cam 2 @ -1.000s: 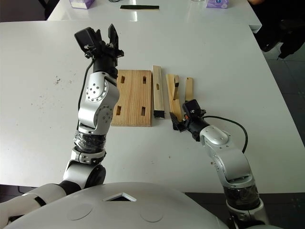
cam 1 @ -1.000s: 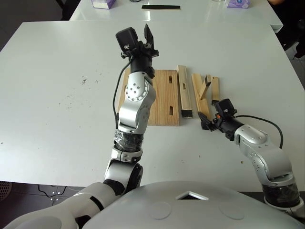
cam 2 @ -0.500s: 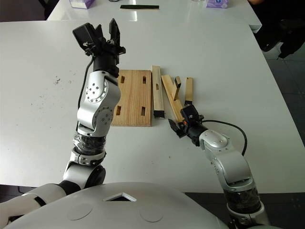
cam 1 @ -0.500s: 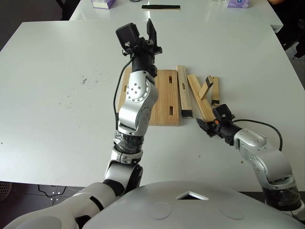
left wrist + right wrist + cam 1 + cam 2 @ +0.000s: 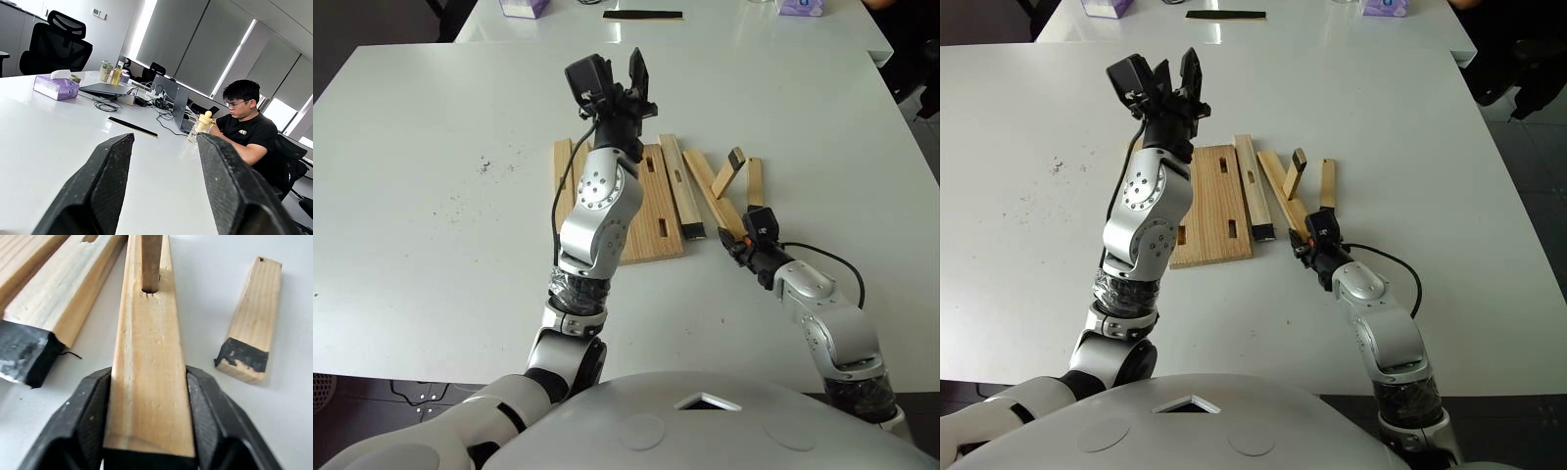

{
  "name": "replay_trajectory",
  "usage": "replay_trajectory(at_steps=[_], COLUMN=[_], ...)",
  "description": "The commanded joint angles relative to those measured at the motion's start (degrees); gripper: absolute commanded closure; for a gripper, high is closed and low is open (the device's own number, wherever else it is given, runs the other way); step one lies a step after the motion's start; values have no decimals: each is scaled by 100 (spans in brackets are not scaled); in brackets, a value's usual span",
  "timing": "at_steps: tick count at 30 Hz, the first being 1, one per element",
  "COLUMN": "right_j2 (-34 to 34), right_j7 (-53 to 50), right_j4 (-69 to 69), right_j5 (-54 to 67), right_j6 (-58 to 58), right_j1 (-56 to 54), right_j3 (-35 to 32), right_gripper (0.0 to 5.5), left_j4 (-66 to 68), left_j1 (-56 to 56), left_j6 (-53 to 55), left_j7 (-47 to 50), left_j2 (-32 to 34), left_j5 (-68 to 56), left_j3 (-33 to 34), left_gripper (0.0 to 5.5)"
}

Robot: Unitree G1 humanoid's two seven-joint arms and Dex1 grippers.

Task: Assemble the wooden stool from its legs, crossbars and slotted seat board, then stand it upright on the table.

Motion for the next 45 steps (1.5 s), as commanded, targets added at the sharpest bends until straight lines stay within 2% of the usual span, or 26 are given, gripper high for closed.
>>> replay_trajectory(at_steps=[1, 4, 9, 12, 16, 19, 21, 23, 26, 32, 40, 45], right_j2=[24, 69, 432, 963, 1499, 1487, 1286, 1029, 691, -221, -838, -1089], right_j7=[-106, -77, -6, -67, 102, 442, 777, 1219, 1677, 2680, 3599, 3968], right_j4=[68, -118, -418, -313, 273, 577, 623, 720, 836, 569, 349, 368], right_j5=[-157, -71, 519, 1285, 2682, 3856, 4554, 5028, 5723, 5964, 5779, 5623], right_j6=[135, 116, 268, 492, 490, 541, 611, 686, 907, 978, 913, 783], right_j1=[100, 56, -305, -898, -1997, -2698, -3037, -3179, -3479, -3428, -3191, -3119], right_j3=[-2, -144, -901, -1647, -2561, -3063, -3237, -3261, -3157, -2774, -2113, -1878], right_gripper=[343, 343, 343, 343, 343, 343, 343, 343, 343, 343, 343, 343], left_j4=[25, -22, -596, -1058, -1172, -994, -794, -521, -390, -310, -254, -129], left_j1=[549, 494, 586, 523, 120, -233, -549, -732, -779, -1111, -1333, -1522], left_j6=[-93, -134, 112, 536, 1495, 2297, 2852, 3294, 3606, 3998, 4550, 4716], left_j7=[-17, 94, -55, -434, -1200, -1995, -2648, -3206, -3308, -3791, -4061, -4356], left_j2=[-615, -552, -294, 63, 645, 1304, 1754, 2096, 2387, 2864, 3397, 3574], left_j5=[-56, -6, -714, -1576, -3342, -4348, -5058, -5606, -6357, -7055, -7612, -7488], left_j3=[35, 179, 744, 1156, 1722, 1965, 2090, 2198, 2441, 2494, 2257, 2089], left_gripper=[310, 310, 310, 310, 310, 310, 278, 251, 205, 201, 201, 201])
